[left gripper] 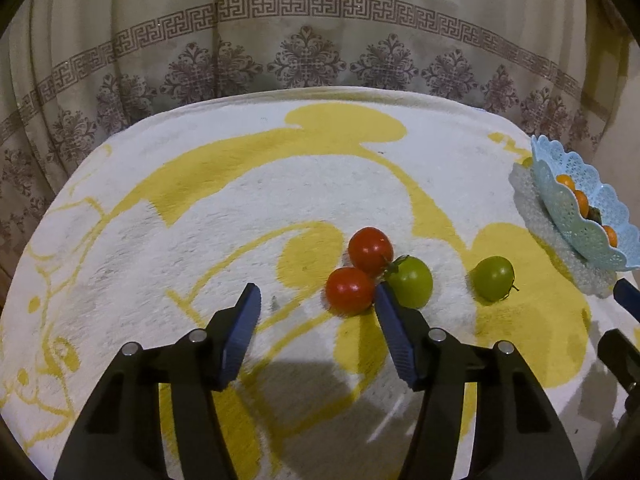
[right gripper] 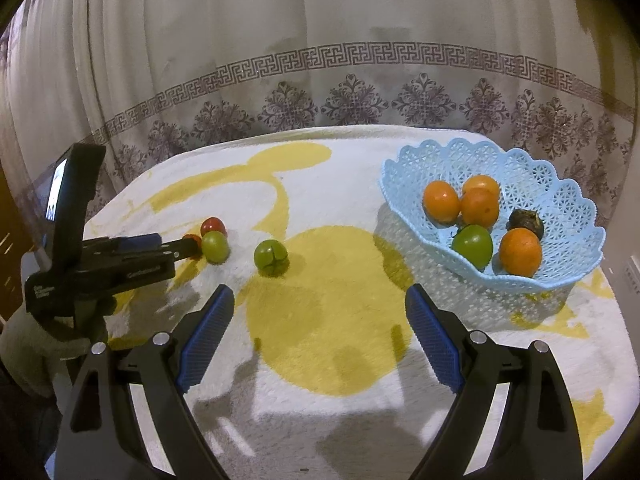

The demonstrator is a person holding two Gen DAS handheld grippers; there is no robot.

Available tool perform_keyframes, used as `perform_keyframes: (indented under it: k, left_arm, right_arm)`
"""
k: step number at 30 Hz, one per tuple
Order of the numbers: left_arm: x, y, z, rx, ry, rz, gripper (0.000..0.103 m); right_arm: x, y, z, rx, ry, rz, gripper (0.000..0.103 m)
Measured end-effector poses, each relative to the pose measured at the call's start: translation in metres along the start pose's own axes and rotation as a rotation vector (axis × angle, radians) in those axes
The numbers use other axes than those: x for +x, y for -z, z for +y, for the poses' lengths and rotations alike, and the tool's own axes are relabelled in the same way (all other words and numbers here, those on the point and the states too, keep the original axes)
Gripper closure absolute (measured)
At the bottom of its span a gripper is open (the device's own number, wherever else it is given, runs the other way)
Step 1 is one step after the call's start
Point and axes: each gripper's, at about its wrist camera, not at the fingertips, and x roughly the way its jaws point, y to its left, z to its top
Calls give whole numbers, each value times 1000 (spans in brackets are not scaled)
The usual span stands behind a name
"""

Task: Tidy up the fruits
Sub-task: 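Grasp a red tomato with the left tool while the right tool grasps a green tomato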

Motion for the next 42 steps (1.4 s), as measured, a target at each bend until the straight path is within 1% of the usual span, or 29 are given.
perform_keyframes:
  k: [4, 6, 8, 9, 13, 17, 20, 23, 25, 27, 34, 35, 37, 42]
  left_arm:
    - [5, -3, -6, 26, 11, 3, 50]
    - [7, -4, -6, 23, 28, 4, 53]
    - [8, -5, -7, 22, 43, 4, 61]
    - [8, -5, -7, 21, 55, 2, 63]
    - [4, -3, -7, 19, 85, -12, 76]
    - [-3, -2, -3, 2, 96, -23, 76]
    - [-8, -2, 1, -6, 89, -29, 76]
    - [-15, -3, 6, -23, 90, -44, 76]
    - [-21, -4, 10, -35, 93, -58, 76]
    - [-25, -5, 12, -41, 92, -69, 76]
    - [-29, -6, 16, -60, 94, -76, 76]
    - [-28, -6, 17, -63, 93, -74, 76]
    - [-27, -6, 18, -67, 92, -72, 76]
    - [-26, -5, 19, -74, 90, -68, 76]
  right_arm:
    - [3, 1, 5, -19, -6, 11, 14]
    - [5, 2, 8, -27, -14, 20, 14]
    - [7, 1, 11, -25, -33, 35, 14]
    - [9, 1, 12, -22, -42, 42, 14]
    - [16, -3, 19, -28, -61, 61, 15]
    - [29, -9, 25, -46, -63, 89, 24]
    - [42, -14, 25, -26, -74, 126, 35]
    - [56, -19, 27, -14, -82, 156, 43]
    - [64, -22, 28, -11, -77, 168, 44]
    - [72, -25, 30, -9, -69, 178, 48]
    - [96, -32, 35, -19, -30, 196, 52]
    - [99, -33, 35, -18, -26, 200, 56]
    - [106, -32, 35, -15, -27, 214, 59]
    - [106, -30, 36, -23, -15, 209, 73]
